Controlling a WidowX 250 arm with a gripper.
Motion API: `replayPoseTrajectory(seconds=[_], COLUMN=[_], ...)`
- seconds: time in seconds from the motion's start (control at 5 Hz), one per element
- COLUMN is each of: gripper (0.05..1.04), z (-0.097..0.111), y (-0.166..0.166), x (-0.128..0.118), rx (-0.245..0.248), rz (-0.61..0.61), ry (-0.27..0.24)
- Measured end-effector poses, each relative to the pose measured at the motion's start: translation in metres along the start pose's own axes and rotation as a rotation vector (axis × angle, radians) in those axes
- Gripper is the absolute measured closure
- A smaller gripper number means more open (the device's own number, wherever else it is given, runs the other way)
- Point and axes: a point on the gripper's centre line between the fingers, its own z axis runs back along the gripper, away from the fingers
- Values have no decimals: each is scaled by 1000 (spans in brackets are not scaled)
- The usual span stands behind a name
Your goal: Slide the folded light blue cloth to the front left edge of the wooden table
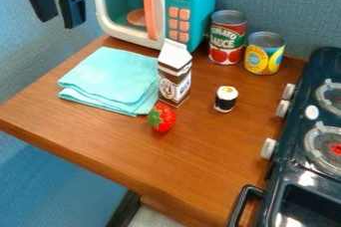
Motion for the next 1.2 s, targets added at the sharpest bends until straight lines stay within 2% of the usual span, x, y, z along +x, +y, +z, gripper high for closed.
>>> replayPoseTrajectory(seconds=[0.2, 0.4, 0.6, 0.8, 1.0, 1.2], gripper=[83, 83, 83, 83, 83, 83], z=[-12, -40, -55, -72, -93, -110], y=[0, 9, -2, -2, 1, 0], x=[-1, 34, 64, 75, 77, 83], rx=[-19, 28, 90, 93, 102, 60], rz=[4, 54, 10, -17, 26, 111], ry=[34, 39, -9, -96, -121, -112])
